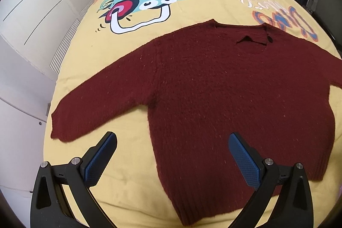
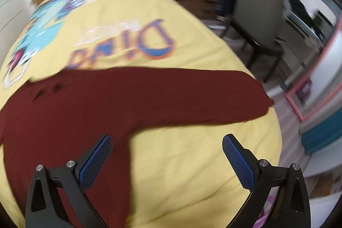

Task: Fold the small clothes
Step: 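Move the right tool to the sweater sleeve cuff and grasp it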

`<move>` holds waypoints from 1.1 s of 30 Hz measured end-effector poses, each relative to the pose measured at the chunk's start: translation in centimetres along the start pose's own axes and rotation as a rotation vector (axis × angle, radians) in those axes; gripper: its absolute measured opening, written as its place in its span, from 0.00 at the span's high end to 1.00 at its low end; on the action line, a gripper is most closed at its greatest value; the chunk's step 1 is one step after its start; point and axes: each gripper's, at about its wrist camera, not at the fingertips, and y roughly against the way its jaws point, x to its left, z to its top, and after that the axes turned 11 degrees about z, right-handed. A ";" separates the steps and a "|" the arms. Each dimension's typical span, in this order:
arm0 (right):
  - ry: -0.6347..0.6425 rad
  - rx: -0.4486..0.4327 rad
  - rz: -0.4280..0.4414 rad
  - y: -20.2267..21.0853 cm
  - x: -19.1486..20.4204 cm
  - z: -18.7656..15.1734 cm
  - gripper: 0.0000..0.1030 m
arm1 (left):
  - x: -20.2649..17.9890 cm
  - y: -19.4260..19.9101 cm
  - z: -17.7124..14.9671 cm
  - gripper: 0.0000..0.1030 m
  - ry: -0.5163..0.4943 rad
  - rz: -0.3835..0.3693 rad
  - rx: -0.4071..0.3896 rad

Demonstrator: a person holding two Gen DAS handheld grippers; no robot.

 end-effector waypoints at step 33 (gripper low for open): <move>-0.499 0.085 0.053 -13.1 -22.6 5.4 0.88 | -1.8 -8.0 3.2 0.01 0.000 -0.025 0.100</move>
